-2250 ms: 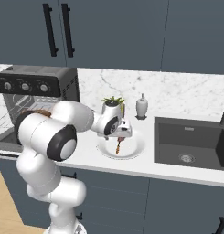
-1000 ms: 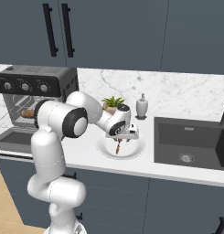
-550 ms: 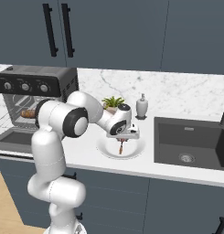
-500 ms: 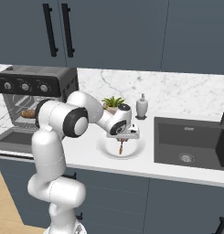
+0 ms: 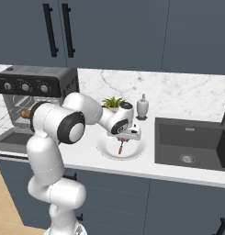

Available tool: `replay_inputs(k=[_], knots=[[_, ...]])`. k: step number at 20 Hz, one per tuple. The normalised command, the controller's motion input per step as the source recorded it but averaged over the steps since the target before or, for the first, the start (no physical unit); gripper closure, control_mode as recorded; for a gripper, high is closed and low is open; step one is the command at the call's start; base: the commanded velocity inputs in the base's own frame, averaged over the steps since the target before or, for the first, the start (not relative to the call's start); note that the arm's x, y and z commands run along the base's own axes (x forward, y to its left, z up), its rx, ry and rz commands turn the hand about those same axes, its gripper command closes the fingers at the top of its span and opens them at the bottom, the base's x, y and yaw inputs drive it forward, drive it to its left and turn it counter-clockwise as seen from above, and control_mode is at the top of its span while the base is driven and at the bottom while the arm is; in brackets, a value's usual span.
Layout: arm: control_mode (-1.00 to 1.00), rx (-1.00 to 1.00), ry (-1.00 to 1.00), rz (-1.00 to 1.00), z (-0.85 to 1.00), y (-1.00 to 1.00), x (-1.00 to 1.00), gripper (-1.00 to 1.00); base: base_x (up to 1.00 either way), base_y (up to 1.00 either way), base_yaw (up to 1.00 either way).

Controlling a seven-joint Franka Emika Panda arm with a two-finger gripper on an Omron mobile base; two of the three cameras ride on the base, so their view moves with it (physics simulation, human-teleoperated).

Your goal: Pick up the kebab skewer and baguette bread, and place them inside the toaster oven. Close the toaster oven door and start by setting the timer.

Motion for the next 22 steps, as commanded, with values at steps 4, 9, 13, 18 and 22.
replay_inputs(k=[4,9,13,18,22], knots=[[-1.0,0.11,0.0,-0.21,0.55,0.0,-0.54,1.0,0.0,0.0,0.0],[-1.0,0.11,0.0,-0.3,0.53,0.12,-0.38,1.0,0.0,0.0,0.0],[-1.0,0.11,0.0,-0.41,0.32,0.41,-0.44,1.0,0.0,0.0,0.0],[-1.0,0.12,0.0,-0.5,0.27,0.45,-0.45,1.0,0.0,0.0,0.0],[-1.0,0.13,0.0,-0.53,0.28,0.39,-0.42,1.0,0.0,0.0,0.0]])
